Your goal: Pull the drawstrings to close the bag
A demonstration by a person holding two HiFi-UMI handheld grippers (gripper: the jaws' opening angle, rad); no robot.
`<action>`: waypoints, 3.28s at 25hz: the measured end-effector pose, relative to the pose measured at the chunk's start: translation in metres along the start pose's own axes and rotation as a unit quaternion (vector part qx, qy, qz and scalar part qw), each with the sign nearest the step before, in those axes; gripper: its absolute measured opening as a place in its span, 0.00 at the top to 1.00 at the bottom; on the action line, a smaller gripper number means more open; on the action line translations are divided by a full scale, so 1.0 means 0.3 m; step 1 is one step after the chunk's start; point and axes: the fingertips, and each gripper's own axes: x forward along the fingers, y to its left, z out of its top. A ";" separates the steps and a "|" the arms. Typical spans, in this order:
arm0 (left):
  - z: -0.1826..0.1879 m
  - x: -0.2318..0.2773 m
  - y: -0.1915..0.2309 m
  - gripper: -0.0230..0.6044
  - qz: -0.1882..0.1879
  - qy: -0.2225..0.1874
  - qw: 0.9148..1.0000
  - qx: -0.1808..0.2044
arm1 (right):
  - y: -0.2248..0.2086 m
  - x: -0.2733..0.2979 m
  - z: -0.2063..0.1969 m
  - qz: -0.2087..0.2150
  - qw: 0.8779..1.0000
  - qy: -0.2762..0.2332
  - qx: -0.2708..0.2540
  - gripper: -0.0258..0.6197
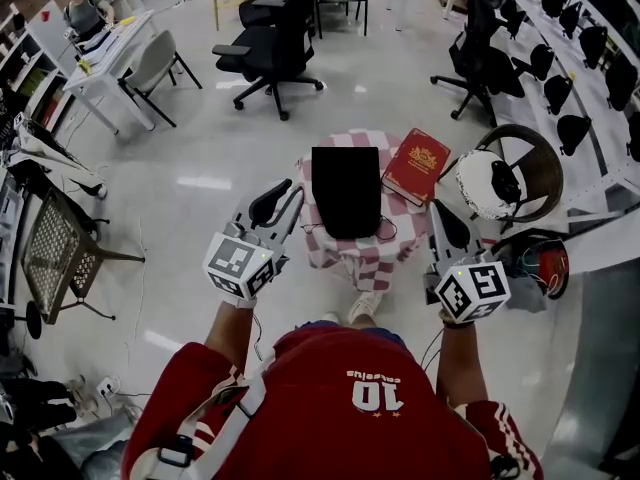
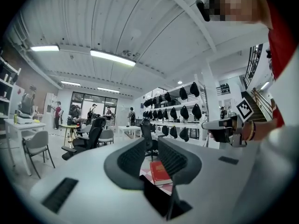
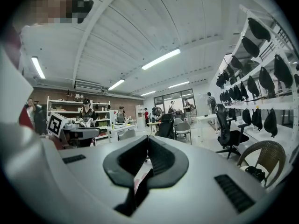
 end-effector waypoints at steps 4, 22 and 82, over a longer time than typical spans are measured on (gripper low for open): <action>-0.037 0.011 -0.001 0.79 -0.002 0.015 1.000 0.014 | -0.004 0.008 -0.002 0.004 1.000 0.001 0.001 0.93; -0.458 0.050 0.003 0.72 0.020 0.049 0.997 0.047 | -0.022 0.068 -0.091 0.010 1.000 0.030 0.003 0.93; -1.540 0.246 0.079 0.86 -0.006 0.337 0.941 -0.015 | -0.304 0.112 -0.326 -0.017 0.998 0.066 0.006 0.93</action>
